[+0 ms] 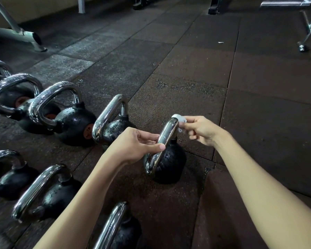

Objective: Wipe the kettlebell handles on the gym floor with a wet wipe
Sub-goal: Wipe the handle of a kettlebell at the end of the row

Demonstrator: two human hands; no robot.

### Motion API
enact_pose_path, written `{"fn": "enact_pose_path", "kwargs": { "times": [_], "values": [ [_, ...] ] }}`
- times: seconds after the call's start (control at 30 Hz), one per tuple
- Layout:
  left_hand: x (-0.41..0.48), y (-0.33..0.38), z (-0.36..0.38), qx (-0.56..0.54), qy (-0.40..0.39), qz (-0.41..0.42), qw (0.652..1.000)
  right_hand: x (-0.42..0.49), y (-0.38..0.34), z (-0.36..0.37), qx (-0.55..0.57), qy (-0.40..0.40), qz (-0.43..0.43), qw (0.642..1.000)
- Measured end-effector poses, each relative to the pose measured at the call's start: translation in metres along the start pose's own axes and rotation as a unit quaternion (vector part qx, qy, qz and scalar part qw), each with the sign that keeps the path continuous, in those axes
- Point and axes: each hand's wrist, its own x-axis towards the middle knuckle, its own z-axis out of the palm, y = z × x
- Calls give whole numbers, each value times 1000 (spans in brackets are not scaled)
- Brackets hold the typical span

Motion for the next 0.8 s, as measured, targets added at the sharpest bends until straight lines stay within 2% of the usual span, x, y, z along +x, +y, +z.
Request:
{"fn": "enact_pose_path", "kwargs": {
  "times": [0.17, 0.27, 0.37, 0.5, 0.53, 0.63, 0.7, 0.73, 0.8],
  "values": [
    [0, 4, 3, -35, -4, 4, 999, -29, -41, 11, -146, 37, -162, 975],
    [0, 7, -2, -30, -16, -13, 999, -39, -52, 17, -241, 59, -200, 948],
    [2, 13, -14, -27, -38, -44, 998, -48, -56, 24, -359, 84, -224, 902],
    [21, 21, -34, -10, 17, -38, 999, -77, -43, 51, -403, -19, -313, 860],
    [28, 25, -38, -12, 37, -28, 999, -76, -40, 52, -411, -18, -324, 852],
    [49, 47, -41, 38, 72, -13, 997, -65, -44, 45, -408, 52, -340, 846],
    [59, 66, -38, 114, 45, -20, 992, -68, -43, 51, -405, 53, -348, 844],
    [63, 76, -35, 165, 16, -27, 986, -73, -39, 57, -417, 33, -364, 832],
    [66, 92, -26, 239, -76, -52, 967, -91, -27, 72, -460, -13, -411, 787]
  ]
}}
